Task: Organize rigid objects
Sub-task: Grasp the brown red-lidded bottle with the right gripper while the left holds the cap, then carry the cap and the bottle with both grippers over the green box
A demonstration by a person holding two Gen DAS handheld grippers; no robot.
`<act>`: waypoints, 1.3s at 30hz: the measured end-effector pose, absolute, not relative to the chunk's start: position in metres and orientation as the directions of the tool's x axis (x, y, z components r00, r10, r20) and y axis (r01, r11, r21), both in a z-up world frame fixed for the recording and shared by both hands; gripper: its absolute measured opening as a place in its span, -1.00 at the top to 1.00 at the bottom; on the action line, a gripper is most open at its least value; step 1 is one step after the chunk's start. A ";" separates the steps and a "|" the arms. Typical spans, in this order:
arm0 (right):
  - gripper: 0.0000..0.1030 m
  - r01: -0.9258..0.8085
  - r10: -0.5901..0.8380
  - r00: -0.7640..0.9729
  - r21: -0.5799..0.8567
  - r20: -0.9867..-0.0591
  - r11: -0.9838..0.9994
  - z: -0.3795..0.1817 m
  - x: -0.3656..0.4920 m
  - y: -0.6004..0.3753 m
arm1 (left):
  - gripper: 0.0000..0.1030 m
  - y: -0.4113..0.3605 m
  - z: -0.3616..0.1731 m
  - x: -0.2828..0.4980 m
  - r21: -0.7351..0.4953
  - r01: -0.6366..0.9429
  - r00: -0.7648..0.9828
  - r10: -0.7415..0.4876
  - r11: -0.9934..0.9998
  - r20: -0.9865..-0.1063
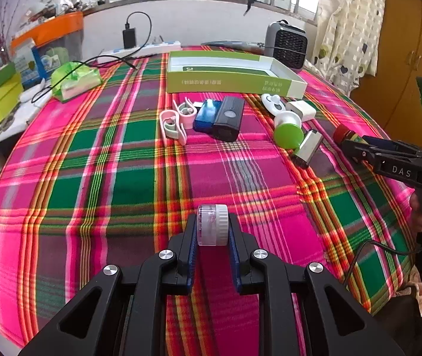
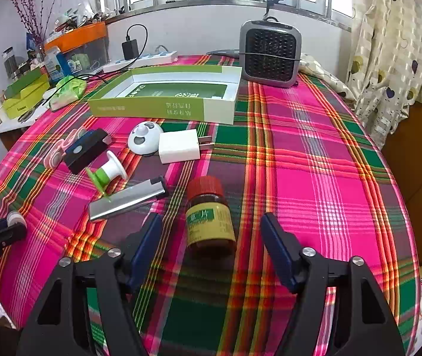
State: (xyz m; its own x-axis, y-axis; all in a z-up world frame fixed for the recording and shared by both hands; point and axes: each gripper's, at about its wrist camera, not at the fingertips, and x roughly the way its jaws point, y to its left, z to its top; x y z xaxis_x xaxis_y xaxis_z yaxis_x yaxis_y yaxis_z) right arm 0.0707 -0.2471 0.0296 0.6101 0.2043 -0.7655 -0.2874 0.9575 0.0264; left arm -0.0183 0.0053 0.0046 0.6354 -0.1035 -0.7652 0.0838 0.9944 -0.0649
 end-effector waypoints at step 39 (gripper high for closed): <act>0.35 -0.316 0.269 0.659 0.066 -0.702 0.946 0.078 0.115 -0.229 | 0.65 0.002 0.056 0.080 -0.070 0.090 0.695 -0.113 0.994 -0.710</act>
